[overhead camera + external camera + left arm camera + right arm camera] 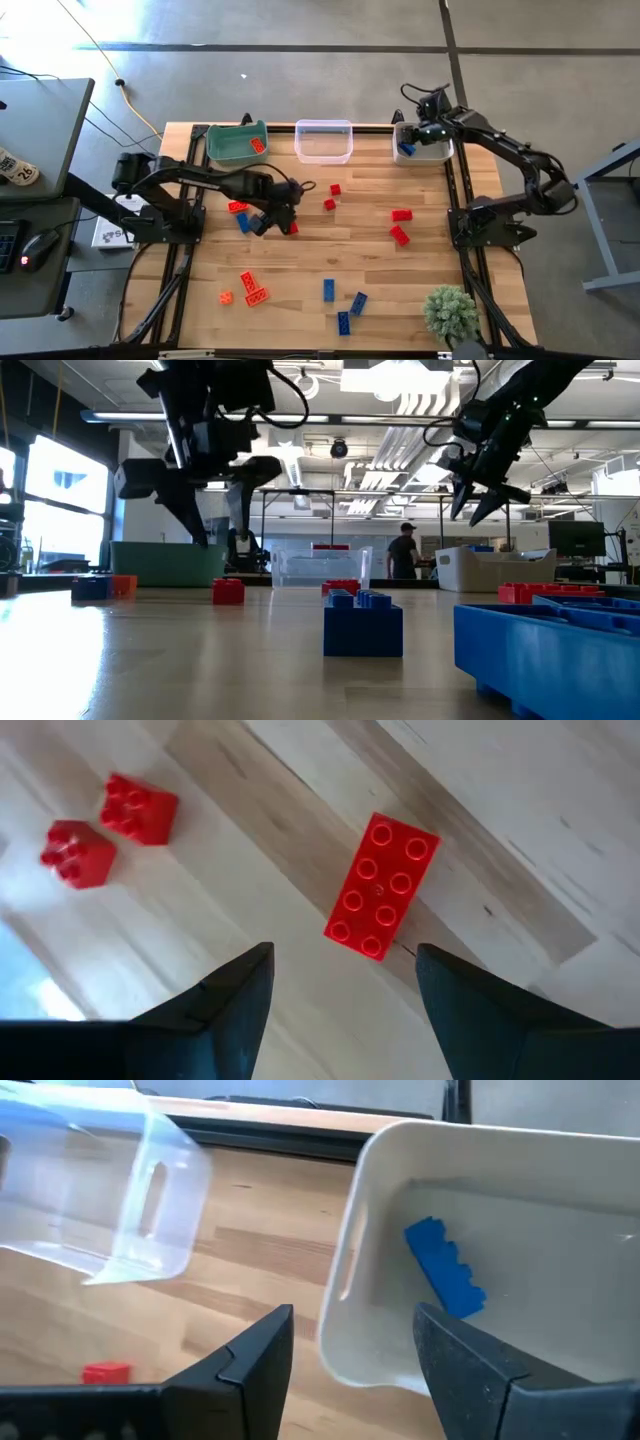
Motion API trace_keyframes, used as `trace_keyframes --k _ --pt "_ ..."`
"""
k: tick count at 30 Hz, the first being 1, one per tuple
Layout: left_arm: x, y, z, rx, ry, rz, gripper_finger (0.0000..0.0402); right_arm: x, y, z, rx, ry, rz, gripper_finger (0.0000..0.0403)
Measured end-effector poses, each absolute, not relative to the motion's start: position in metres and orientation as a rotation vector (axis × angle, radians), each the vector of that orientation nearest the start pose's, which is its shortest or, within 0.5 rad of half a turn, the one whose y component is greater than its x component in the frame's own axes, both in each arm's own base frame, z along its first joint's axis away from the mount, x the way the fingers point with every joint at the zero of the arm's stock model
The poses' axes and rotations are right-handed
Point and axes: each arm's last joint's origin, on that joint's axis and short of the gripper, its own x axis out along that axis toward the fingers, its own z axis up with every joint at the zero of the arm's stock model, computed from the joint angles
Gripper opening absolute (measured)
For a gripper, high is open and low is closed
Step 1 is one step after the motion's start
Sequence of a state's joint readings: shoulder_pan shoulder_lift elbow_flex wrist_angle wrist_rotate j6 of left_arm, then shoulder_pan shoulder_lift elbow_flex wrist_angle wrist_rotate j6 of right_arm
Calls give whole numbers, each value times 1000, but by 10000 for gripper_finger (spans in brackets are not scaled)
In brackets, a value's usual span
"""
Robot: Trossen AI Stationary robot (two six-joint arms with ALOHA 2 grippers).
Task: Sort & place blocks by color
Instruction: Put the red game piece into the transparent bin
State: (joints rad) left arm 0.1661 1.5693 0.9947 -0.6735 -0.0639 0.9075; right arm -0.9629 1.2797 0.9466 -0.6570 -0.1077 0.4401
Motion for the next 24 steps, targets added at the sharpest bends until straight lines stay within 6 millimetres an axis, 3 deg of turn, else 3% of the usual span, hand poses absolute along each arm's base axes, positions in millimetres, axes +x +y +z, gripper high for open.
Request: trace_keyframes --k 15,24 --pt "299 54 158 863 1265 -571 234 170 -179 256 912 678 -1008 194" --pt "305 58 140 835 1284 -575 234 180 -170 256 898 679 -1012 194"
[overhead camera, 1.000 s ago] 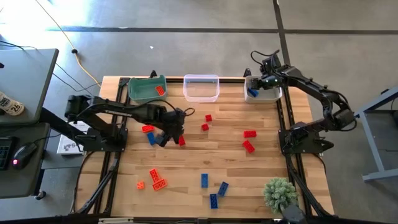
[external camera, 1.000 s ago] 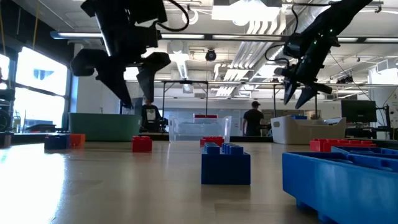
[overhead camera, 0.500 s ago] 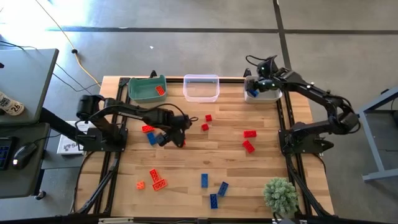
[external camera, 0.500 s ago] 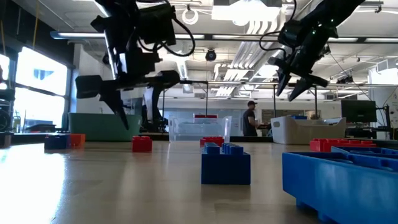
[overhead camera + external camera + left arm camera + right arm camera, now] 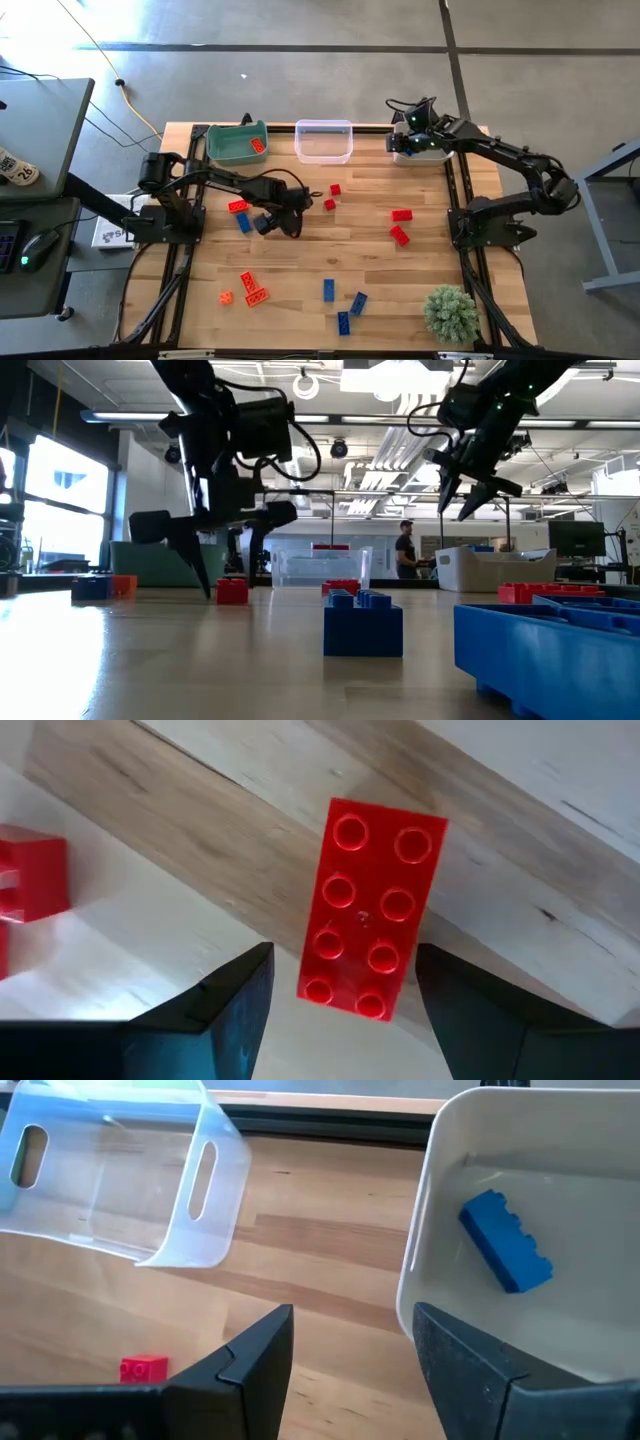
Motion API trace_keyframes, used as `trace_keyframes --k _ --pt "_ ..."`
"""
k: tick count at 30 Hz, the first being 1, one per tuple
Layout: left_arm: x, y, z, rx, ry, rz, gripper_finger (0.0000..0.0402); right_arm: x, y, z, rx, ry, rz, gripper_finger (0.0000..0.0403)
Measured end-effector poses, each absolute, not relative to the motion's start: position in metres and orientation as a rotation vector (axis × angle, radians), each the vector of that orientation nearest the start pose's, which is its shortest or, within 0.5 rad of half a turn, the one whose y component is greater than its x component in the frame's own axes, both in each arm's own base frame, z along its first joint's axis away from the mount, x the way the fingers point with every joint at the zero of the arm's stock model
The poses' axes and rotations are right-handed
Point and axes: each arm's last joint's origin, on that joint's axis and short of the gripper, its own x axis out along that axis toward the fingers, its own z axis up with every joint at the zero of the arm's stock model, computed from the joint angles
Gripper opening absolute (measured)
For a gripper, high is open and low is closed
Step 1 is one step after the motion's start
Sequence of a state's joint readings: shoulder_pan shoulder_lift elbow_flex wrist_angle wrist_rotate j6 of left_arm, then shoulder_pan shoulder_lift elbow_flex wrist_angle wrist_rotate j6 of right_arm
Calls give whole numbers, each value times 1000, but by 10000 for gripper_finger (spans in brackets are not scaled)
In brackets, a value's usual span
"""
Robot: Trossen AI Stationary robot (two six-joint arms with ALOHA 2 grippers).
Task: Sort & place blocks by color
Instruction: Put the red game piece into the transparent bin
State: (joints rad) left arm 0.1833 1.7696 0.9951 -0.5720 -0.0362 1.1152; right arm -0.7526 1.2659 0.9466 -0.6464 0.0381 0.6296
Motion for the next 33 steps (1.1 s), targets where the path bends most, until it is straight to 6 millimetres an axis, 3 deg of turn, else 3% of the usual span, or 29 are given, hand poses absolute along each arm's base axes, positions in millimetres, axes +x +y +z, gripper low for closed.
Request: trace_keyframes --k 6,14,24,33 --pt "307 58 134 775 1308 -546 210 184 -166 256 882 686 -1005 194" --pt "306 58 136 687 1324 -458 110 188 -160 256 879 699 -962 194" --pt "313 61 142 340 1349 -95 109 197 -149 256 895 737 -806 194" --pt "337 87 180 186 1214 245 109 207 -135 256 889 780 -630 194"
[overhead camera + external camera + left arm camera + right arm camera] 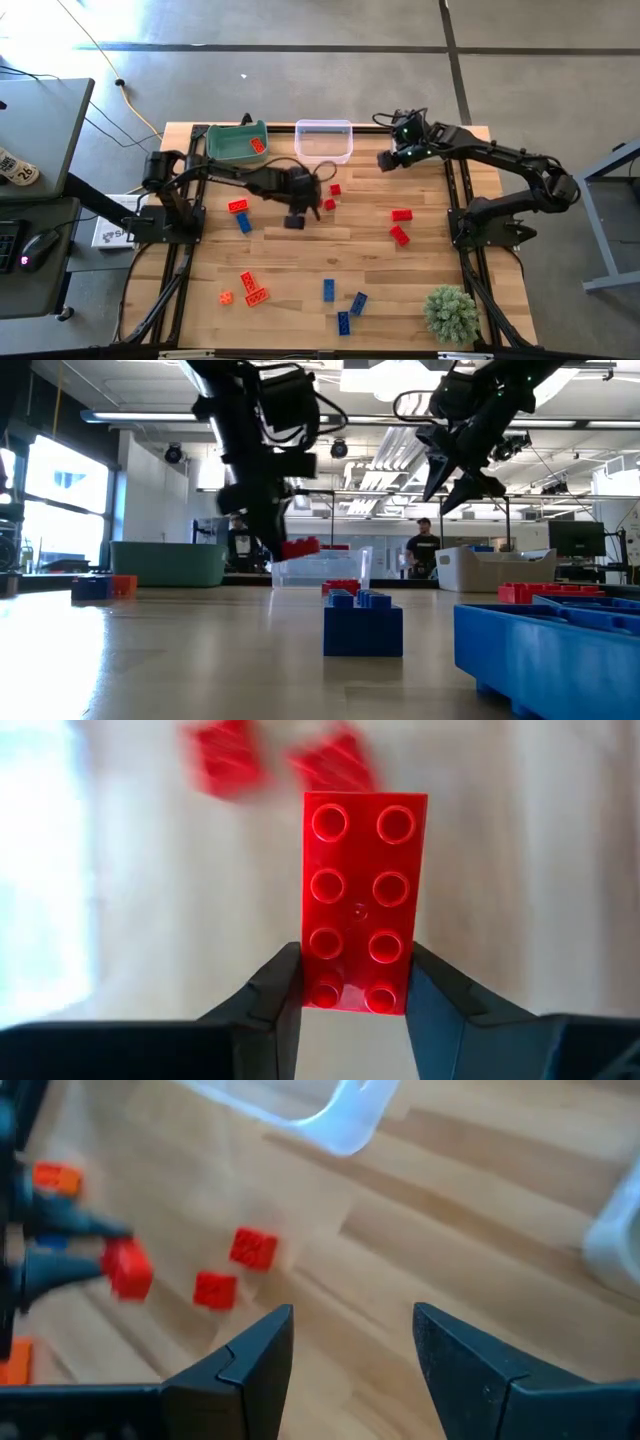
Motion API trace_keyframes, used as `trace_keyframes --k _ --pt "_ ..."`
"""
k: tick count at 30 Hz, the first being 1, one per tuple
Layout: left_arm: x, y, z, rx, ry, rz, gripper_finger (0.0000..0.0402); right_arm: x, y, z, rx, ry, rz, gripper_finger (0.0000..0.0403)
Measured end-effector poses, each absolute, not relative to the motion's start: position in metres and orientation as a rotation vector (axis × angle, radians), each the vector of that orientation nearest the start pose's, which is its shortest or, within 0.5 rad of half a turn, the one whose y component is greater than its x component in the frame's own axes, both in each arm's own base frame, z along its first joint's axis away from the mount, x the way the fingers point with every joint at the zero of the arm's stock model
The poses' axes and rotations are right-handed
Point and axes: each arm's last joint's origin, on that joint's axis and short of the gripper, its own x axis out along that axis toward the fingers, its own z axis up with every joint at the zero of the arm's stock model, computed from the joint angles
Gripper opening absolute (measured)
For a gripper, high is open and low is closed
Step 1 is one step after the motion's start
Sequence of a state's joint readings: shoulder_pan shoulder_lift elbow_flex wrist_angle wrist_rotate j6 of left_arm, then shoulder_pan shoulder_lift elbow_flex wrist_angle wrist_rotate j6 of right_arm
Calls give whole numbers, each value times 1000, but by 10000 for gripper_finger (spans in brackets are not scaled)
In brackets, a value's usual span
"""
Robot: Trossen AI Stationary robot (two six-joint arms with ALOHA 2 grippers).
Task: Sort & place blocks by color
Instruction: Put the red game piece into the transparent bin
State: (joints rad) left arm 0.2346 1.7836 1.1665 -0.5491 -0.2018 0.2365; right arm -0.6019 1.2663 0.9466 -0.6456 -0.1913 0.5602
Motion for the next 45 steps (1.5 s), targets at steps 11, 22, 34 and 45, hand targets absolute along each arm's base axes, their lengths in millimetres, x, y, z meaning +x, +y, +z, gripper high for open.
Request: trace_keyframes --k 11,22,34,45 --pt "336 163 220 0 1018 601 109 215 -122 257 869 818 -457 194" --pt "316 219 230 -294 796 765 109 219 -115 257 836 834 -428 194" --pt "307 234 231 -272 780 794 156 226 -97 257 839 875 -251 194" --pt "307 234 232 -263 784 791 199 241 -56 258 665 920 -72 194"
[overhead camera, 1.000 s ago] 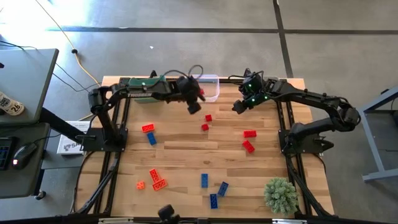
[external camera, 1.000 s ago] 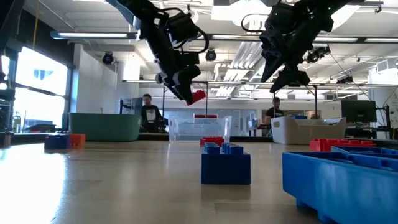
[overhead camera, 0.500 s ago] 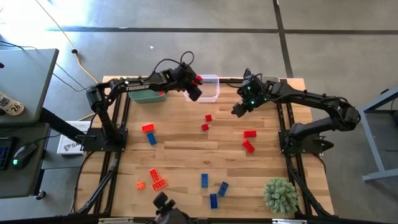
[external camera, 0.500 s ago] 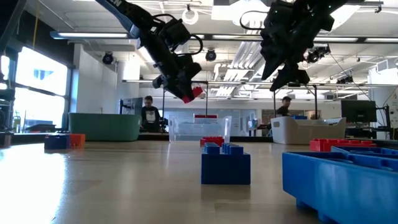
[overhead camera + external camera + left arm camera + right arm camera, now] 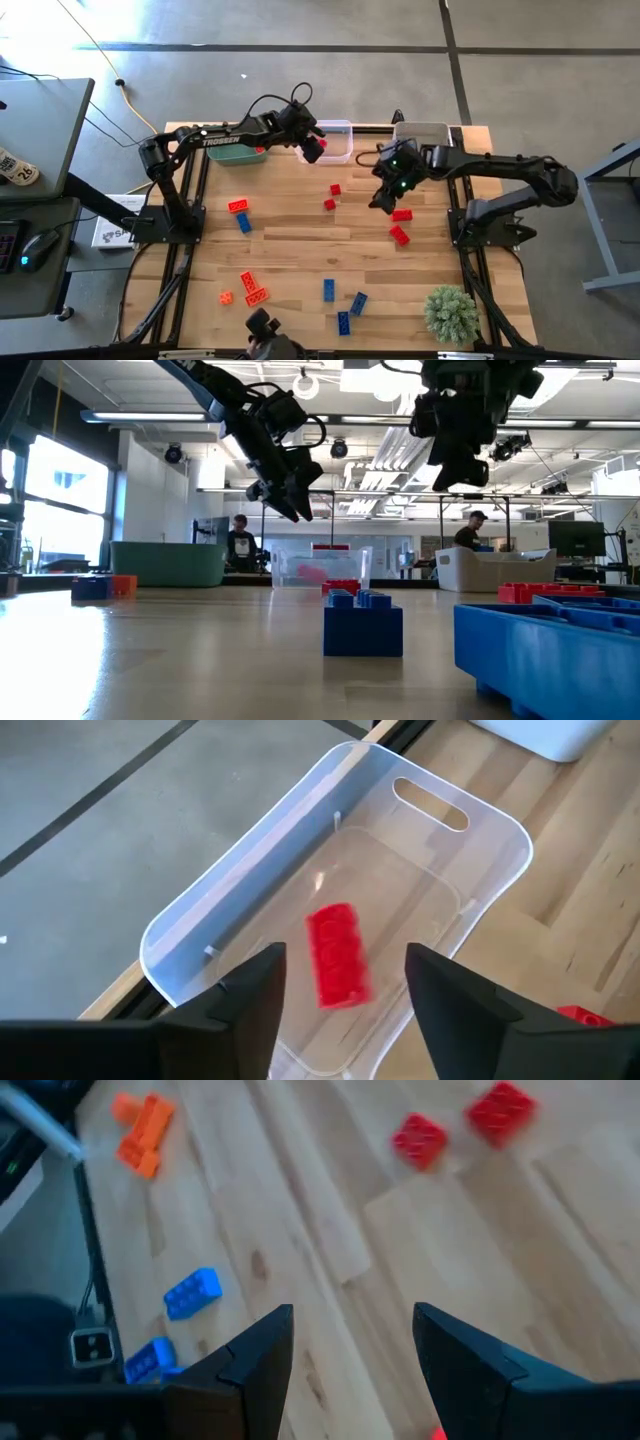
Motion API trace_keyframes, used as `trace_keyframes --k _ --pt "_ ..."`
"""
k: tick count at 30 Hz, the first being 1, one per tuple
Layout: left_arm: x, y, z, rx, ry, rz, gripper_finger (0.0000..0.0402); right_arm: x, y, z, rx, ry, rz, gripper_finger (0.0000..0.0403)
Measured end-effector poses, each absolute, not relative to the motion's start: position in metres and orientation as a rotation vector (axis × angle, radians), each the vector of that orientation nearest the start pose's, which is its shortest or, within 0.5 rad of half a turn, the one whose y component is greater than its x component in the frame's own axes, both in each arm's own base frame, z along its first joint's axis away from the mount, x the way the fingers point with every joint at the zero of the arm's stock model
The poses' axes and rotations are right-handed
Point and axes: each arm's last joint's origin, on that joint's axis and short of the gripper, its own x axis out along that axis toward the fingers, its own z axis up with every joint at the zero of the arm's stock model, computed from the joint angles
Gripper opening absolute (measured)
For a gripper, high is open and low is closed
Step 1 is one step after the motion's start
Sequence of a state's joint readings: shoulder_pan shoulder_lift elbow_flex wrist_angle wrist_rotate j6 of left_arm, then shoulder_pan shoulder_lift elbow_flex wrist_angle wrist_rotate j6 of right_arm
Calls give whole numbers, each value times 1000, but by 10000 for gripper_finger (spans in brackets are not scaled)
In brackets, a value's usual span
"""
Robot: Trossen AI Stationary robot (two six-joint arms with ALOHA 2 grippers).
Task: Sort & place blocks by color
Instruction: Put the red game piece into the transparent bin, then put the blue game piece into the white bin
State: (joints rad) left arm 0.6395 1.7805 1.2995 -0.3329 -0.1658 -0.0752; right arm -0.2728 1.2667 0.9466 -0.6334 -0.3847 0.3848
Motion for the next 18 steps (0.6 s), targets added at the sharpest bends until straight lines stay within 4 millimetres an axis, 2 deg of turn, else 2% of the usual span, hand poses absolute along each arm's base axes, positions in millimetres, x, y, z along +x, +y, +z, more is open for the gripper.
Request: trace_keyframes --k 4,10,13,18 --pt "306 232 230 -276 803 767 220 246 -40 260 589 911 2 194" --pt "308 222 225 -354 855 609 224 254 -17 263 504 876 85 194" --pt "311 210 225 -386 886 517 225 258 -3 266 421 839 131 194" --pt "319 176 234 -348 944 466 225 261 19 269 239 787 153 194"
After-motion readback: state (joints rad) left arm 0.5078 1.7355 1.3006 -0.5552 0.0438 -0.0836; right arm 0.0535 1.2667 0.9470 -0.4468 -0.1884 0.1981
